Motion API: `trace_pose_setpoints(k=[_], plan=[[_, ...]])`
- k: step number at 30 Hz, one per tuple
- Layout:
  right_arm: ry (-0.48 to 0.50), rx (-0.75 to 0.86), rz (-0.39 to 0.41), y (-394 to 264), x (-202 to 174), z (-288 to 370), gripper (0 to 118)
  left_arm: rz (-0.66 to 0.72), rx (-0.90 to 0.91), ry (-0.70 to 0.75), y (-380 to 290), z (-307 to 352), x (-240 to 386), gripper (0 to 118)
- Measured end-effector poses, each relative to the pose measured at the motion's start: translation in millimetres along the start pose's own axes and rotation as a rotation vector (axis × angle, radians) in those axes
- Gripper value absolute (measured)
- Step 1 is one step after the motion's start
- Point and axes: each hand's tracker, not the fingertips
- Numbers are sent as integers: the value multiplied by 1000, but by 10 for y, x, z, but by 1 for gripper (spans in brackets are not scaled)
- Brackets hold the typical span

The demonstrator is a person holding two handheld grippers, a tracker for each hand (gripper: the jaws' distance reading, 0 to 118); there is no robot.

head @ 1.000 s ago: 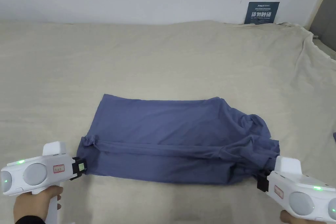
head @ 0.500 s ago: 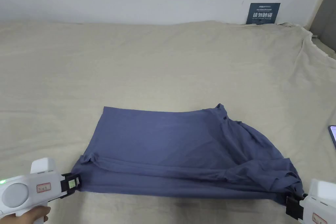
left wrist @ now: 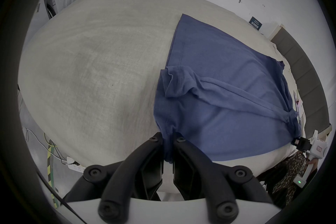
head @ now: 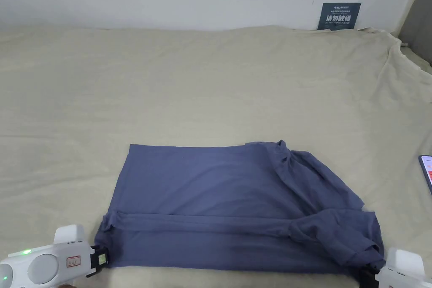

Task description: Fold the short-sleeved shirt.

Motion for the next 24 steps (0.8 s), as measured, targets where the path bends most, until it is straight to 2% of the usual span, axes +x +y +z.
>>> trace_pose_setpoints(k=[3,4,5,6,7,8,11,16,20,22,24], plan=[[-5,4,2,19,-36,35,13,-4,4,6,-3,29,19,11],[-3,0,2,41,-44,48,24,-5,2,1,13,51,32,23],[-8,0,8,64,-65,81,40,-3,1,-9,41,80,49,40],[-20,4,16,89,-90,130,61,10,1,1,72,112,67,64],[-32,28,27,133,-112,213,80,18,6,3,101,199,112,82],[-24,53,33,189,-136,299,86,20,22,-2,125,266,140,96],[5,193,49,420,-239,677,86,3,188,-65,305,609,307,99],[30,453,85,829,-444,1320,86,-70,410,-80,639,1180,669,99],[16,614,119,971,-589,1635,86,-144,601,-9,686,1477,924,97],[-2,667,134,981,-648,1701,85,-178,679,40,650,1542,1023,93],[-22,711,149,966,-703,1732,81,-191,725,68,594,1585,1101,80]])
